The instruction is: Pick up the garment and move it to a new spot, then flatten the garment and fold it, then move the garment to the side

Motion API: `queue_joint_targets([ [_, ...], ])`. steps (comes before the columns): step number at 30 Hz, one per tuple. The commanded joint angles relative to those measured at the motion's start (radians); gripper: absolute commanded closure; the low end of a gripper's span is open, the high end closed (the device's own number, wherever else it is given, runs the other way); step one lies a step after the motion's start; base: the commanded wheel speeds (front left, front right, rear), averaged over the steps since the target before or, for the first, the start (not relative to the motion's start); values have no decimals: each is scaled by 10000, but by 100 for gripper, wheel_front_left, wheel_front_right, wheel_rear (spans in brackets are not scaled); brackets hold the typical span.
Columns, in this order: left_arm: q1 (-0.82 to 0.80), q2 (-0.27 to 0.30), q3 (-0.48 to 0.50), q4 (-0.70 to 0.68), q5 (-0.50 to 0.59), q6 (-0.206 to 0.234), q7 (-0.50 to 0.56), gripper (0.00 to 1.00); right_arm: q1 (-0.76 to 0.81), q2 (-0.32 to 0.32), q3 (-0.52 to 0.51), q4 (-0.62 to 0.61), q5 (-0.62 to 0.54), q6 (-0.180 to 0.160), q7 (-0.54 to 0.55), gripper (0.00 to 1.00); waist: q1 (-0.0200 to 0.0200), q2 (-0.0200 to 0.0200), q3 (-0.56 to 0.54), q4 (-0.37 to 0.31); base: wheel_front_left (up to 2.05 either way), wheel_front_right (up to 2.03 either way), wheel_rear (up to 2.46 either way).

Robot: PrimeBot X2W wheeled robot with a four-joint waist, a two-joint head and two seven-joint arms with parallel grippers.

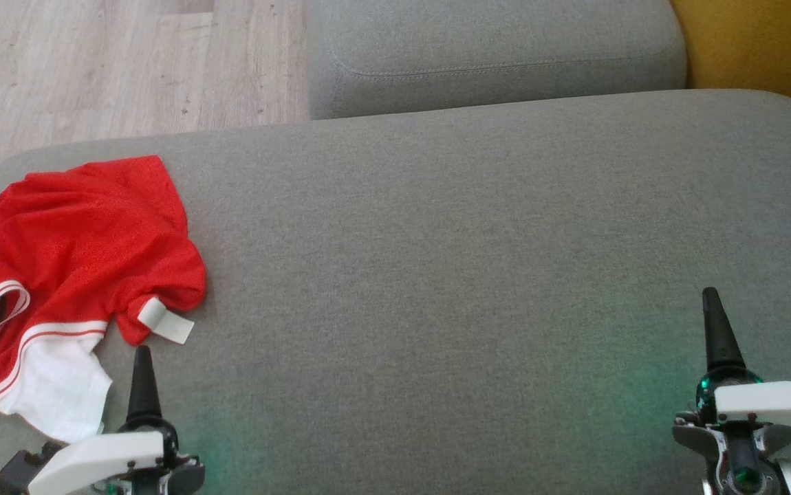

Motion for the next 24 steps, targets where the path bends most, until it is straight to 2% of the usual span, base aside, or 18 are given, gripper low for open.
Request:
queue_joint_targets([
  [1, -398, 100, 4, -375, 235, 39, -96, 0, -264, -43, 75, -447, -298, 19, -97, 0, 0, 0, 2, 1, 0, 0, 0],
  [24, -326, 70, -177, -402, 3866, 100, -800, 0, -137, -53, 802, -802, -4038, 35, -804, 0, 0, 0, -2, -76, 0, 0, 0],
])
